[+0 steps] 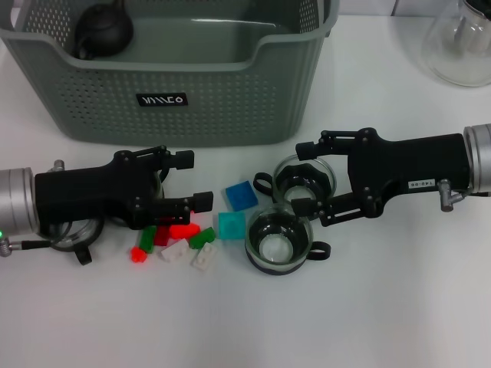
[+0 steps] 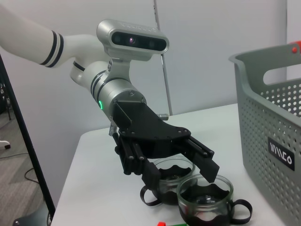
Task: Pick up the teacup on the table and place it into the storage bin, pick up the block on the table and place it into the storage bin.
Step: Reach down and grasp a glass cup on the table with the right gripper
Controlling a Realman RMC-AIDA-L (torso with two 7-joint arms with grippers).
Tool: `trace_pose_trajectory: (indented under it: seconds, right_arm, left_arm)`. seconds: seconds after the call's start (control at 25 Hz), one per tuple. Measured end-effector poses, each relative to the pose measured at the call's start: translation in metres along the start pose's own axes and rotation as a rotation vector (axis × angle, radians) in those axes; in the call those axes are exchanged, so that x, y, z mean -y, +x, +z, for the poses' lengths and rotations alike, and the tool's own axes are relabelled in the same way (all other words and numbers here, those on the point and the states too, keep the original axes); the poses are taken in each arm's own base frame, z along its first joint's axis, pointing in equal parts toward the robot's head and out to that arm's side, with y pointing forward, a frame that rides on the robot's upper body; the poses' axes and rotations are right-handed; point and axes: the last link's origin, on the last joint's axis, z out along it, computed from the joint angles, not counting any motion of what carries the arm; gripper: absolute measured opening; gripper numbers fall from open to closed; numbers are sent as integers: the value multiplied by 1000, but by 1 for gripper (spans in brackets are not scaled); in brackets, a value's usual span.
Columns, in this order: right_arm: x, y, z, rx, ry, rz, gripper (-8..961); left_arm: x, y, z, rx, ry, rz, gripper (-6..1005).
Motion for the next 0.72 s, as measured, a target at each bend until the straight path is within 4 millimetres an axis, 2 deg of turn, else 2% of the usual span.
trace_pose_trajectory:
  seconds: [0.72]
  right_arm:
    - [1,-5,15,-51,-56,-25,921]
  left_arm:
    - [2,0,-5,7,12,1,860]
